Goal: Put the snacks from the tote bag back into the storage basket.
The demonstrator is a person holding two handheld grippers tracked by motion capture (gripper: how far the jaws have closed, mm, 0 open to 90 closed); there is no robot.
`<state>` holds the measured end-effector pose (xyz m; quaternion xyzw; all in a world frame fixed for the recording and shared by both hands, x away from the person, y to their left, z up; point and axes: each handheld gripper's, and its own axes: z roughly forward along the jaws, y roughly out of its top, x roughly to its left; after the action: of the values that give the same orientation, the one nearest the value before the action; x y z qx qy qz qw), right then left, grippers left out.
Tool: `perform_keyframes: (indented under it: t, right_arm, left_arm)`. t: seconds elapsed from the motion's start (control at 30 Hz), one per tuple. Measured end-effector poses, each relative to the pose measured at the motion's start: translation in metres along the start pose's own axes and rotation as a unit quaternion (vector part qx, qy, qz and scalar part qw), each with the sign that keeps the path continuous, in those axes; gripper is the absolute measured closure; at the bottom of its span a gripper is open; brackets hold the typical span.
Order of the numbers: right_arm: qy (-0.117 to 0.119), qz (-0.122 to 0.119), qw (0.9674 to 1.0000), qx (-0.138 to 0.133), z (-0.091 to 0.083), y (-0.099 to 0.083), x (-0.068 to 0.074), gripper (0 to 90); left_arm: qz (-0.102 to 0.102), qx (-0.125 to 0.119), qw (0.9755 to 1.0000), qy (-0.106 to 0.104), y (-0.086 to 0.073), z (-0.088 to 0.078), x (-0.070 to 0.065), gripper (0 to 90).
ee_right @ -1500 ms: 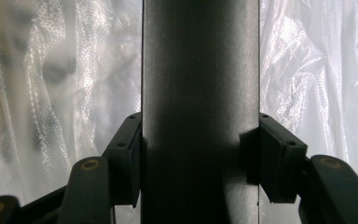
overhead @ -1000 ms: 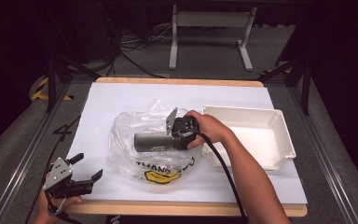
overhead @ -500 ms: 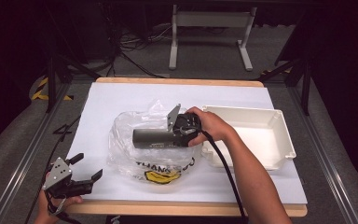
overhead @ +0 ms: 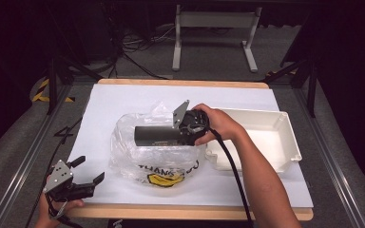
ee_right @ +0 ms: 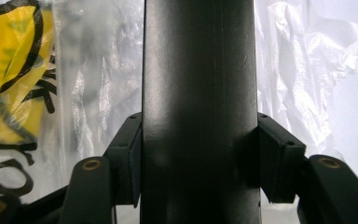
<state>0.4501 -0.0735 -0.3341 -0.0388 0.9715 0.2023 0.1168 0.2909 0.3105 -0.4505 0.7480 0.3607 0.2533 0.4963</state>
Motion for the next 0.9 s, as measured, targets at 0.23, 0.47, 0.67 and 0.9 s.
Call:
perform_keyframes:
  t: [0.23,0.47,0.67,0.9]
  right_arm:
    - [-0.005,0.001,1.0000,-0.007,-0.012,-0.004,0.002,43.1]
    - [-0.014,0.007,0.9998,-0.014,-0.025,-0.011,0.004,43.1]
    - [-0.021,0.007,0.9996,-0.019,-0.031,-0.008,0.005,43.1]
    - [-0.024,0.007,0.9994,-0.023,-0.040,-0.010,0.007,43.1]
  left_arm:
    - [0.000,-0.001,1.0000,0.002,0.000,0.000,0.000,10.2]
    - [0.001,-0.002,1.0000,0.003,0.001,0.000,0.000,10.2]
    - [0.002,-0.002,1.0000,0.004,0.001,0.000,0.000,10.2]
    - [-0.001,-0.002,1.0000,0.003,0.000,-0.001,0.000,10.2]
